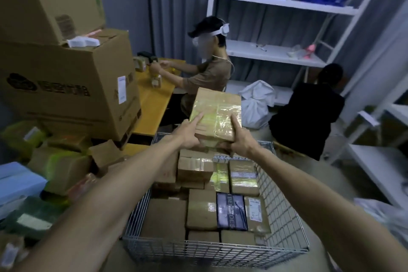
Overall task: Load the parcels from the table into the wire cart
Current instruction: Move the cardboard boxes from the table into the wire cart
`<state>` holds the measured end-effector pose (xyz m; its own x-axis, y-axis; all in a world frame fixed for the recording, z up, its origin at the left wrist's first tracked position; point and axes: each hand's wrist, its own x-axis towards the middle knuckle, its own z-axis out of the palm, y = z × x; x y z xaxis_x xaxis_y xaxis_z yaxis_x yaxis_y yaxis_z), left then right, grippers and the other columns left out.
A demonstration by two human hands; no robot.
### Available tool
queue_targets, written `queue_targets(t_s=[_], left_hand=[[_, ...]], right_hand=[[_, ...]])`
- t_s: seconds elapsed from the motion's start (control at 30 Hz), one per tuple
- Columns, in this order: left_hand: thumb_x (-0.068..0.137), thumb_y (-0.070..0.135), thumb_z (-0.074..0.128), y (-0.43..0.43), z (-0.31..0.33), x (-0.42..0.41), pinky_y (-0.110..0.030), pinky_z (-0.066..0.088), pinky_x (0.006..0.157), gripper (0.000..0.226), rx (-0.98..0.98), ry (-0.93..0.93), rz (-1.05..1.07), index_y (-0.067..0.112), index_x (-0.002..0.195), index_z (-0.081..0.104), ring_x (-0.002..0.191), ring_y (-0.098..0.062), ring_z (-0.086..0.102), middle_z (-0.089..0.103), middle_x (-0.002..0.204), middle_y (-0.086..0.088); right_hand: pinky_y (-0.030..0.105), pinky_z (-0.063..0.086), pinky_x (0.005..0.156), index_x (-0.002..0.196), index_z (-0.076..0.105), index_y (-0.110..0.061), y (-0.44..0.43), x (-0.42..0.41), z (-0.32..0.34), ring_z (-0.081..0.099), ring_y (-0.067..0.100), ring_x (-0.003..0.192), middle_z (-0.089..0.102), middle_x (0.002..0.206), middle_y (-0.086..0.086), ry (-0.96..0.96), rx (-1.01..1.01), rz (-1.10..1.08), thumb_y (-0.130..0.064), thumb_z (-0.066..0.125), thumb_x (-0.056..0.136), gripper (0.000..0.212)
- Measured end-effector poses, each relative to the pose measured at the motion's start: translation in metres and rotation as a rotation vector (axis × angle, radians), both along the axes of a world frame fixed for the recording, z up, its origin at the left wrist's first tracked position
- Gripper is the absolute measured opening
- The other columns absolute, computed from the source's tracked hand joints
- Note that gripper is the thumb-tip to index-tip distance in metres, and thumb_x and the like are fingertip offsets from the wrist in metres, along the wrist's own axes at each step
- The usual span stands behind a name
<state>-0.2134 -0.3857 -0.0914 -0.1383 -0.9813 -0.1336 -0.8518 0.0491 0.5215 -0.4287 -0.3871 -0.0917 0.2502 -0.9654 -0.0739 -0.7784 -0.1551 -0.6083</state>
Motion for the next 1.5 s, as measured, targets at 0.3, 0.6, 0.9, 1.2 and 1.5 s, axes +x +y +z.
queue_targets(t_s=[0.3, 0.6, 0.9, 1.2, 1.5], left_hand=[[0.075, 0.030, 0.082, -0.050, -0.043, -0.059, -0.043, 0.045, 0.102, 0.117, 0.088, -0.006, -0.144, 0.041, 0.156, -0.001, 0.123, -0.039, 0.048, 0.038, 0.139, -0.020], [0.077, 0.027, 0.083, -0.107, -0.079, -0.132, -0.044, 0.043, 0.105, 0.115, 0.157, -0.005, -0.148, 0.042, 0.156, 0.000, 0.120, -0.036, 0.050, 0.039, 0.137, -0.019], [0.076, 0.027, 0.085, -0.144, -0.137, -0.200, -0.043, 0.041, 0.107, 0.118, 0.286, 0.025, 0.010, 0.044, 0.155, -0.001, 0.129, -0.034, 0.046, 0.035, 0.147, -0.019], [0.074, 0.025, 0.084, -0.145, -0.209, -0.217, -0.052, 0.033, 0.115, 0.120, 0.507, 0.068, 0.054, 0.047, 0.153, -0.003, 0.142, -0.037, 0.033, 0.016, 0.160, -0.018], [0.077, 0.023, 0.083, -0.140, -0.316, -0.209, -0.051, 0.029, 0.118, 0.117, 0.609, 0.120, 0.105, 0.051, 0.152, -0.004, 0.143, -0.035, 0.030, 0.014, 0.157, -0.017]], right_hand=[[0.039, 0.047, 0.101, 0.158, -0.004, -0.021, -0.022, -0.058, -0.040, 0.057, 0.035, 0.118, 0.056, 0.134, 0.021, 0.053, 0.030, -0.130, -0.026, 0.084, 0.074, 0.122], [0.017, 0.054, 0.056, 0.157, -0.009, -0.027, -0.080, -0.131, -0.084, 0.066, 0.018, 0.071, 0.060, 0.121, 0.014, -0.028, 0.144, -0.121, -0.013, 0.082, 0.077, 0.121], [0.019, 0.054, 0.066, 0.155, -0.011, -0.033, -0.147, -0.193, -0.150, 0.065, 0.017, 0.086, 0.052, 0.135, 0.018, -0.032, 0.258, -0.009, -0.029, 0.084, 0.075, 0.124], [0.043, 0.053, 0.096, 0.156, -0.009, -0.031, -0.154, -0.207, -0.226, 0.063, 0.027, 0.107, 0.054, 0.131, 0.015, -0.036, 0.464, 0.010, -0.032, 0.087, 0.070, 0.129], [0.038, 0.039, 0.108, 0.154, -0.007, -0.041, -0.152, -0.193, -0.325, 0.049, 0.030, 0.126, 0.035, 0.146, 0.013, -0.052, 0.666, -0.099, -0.024, 0.085, 0.073, 0.124]])
